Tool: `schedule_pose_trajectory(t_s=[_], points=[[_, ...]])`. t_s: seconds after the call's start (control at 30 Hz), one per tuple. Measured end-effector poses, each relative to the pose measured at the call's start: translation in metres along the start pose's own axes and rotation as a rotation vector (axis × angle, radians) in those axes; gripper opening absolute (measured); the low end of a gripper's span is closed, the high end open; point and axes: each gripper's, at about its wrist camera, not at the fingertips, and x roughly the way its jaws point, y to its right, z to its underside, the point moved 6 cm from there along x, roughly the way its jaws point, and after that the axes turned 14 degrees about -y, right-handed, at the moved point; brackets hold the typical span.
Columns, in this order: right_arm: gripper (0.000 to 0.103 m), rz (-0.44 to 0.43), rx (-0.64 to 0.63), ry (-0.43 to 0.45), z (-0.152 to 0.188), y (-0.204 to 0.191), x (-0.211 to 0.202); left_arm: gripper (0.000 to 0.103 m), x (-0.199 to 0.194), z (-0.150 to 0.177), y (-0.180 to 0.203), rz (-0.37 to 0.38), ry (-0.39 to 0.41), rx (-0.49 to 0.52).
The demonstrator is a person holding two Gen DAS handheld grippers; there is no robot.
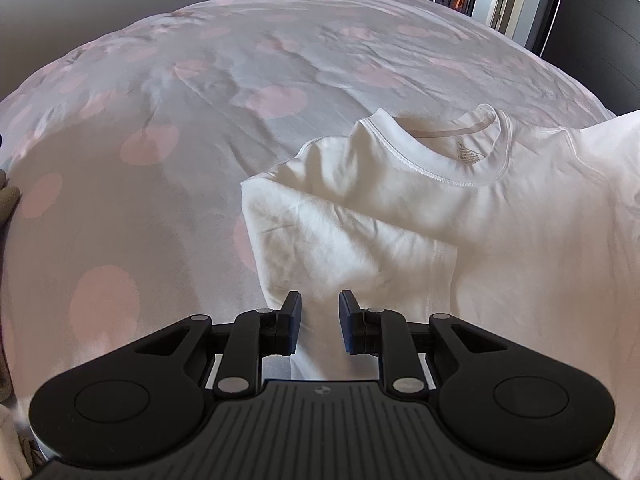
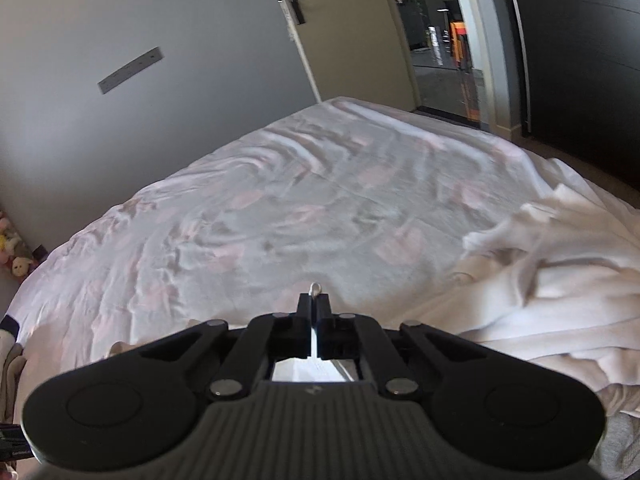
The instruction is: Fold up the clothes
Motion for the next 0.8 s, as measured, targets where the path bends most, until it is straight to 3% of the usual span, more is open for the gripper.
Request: schedule_pose_trajectory(t_s=[0.17,0.37,0.57,0.8], points=[[0.003,-0.066,-0.136,-0.03,0.02,-0.07,0.008,0.019,-0.01,0.008,-0.004,0.008,0.015,0.003],[0.003,-0.098,-0.217,-0.14,0.064,-0.116,0.062,0.019,-0.013,0.014,-0.009,0.013,0.017,-0.001],[0.01,-0.103,-0.204,-0.227,0.094,-0.115,0.095,0.019,-0.013,0.019,-0.012,-0.004,0.004,0.029],[0.01,-0.041,-0.172,-0.171,0.082,-0.07,0.053,0.019,-0.018,0.027,-0.013,0.002,0.006,0.004]])
